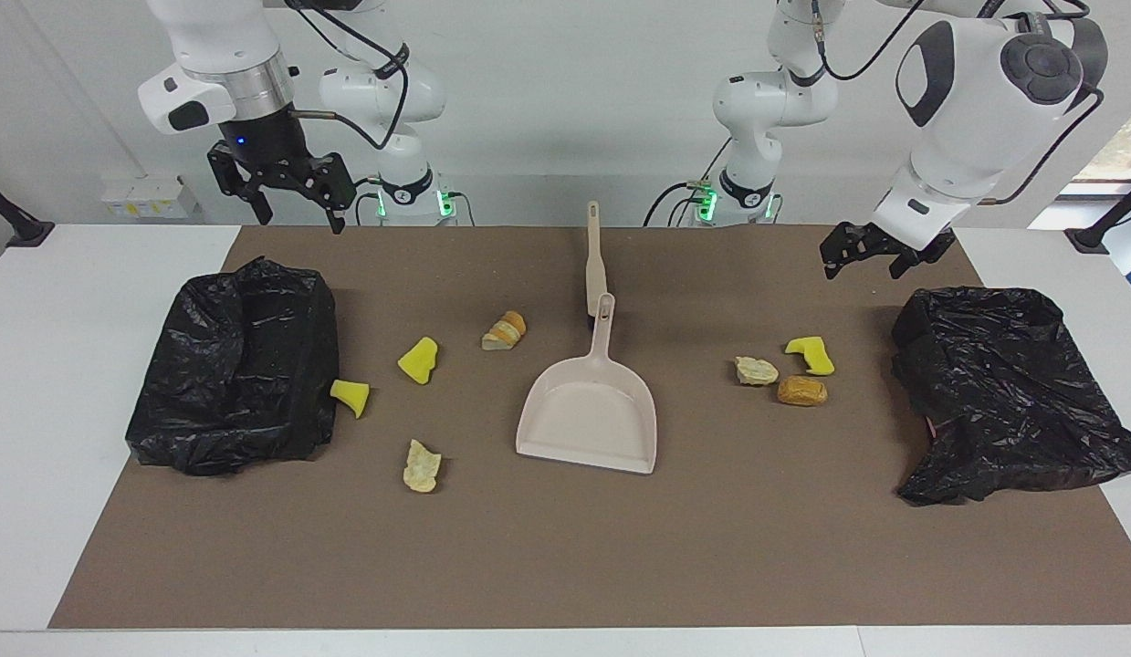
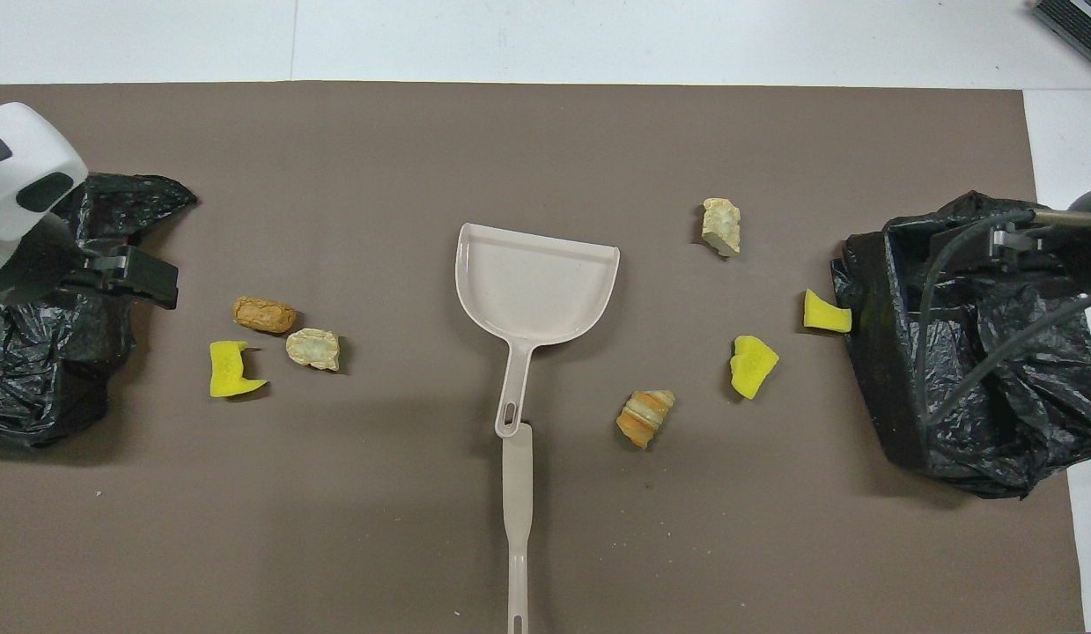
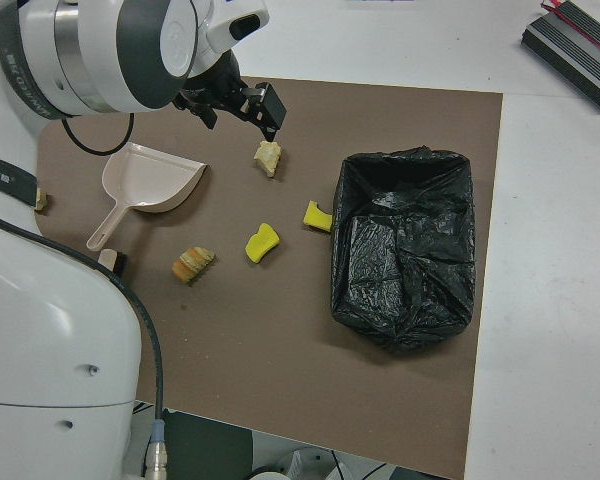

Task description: Sweep and dump trash in bin

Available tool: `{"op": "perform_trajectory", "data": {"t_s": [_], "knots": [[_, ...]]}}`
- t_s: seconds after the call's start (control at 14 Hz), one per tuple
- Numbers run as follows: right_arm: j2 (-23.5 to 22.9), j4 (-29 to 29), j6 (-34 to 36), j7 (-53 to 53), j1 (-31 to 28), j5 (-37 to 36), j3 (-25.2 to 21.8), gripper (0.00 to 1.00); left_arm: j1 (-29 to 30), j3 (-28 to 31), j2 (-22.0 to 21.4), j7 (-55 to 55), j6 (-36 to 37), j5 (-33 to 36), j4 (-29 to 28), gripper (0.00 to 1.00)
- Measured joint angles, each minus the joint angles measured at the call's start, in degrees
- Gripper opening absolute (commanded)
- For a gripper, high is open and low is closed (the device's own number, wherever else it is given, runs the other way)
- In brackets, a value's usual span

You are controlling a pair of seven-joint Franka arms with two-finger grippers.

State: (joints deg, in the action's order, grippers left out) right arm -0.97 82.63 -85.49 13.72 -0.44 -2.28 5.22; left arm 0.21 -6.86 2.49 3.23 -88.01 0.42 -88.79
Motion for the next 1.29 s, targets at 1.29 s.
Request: {"op": "perform_trajectory", "data": {"t_s": [1.29], "knots": [[0.2, 0.4, 0.1, 0.0, 0.0, 0.0, -0.8, 1.0, 0.8, -0.2, -4.1, -4.6, 2.9, -0.7, -0.9, 1.0]]}}
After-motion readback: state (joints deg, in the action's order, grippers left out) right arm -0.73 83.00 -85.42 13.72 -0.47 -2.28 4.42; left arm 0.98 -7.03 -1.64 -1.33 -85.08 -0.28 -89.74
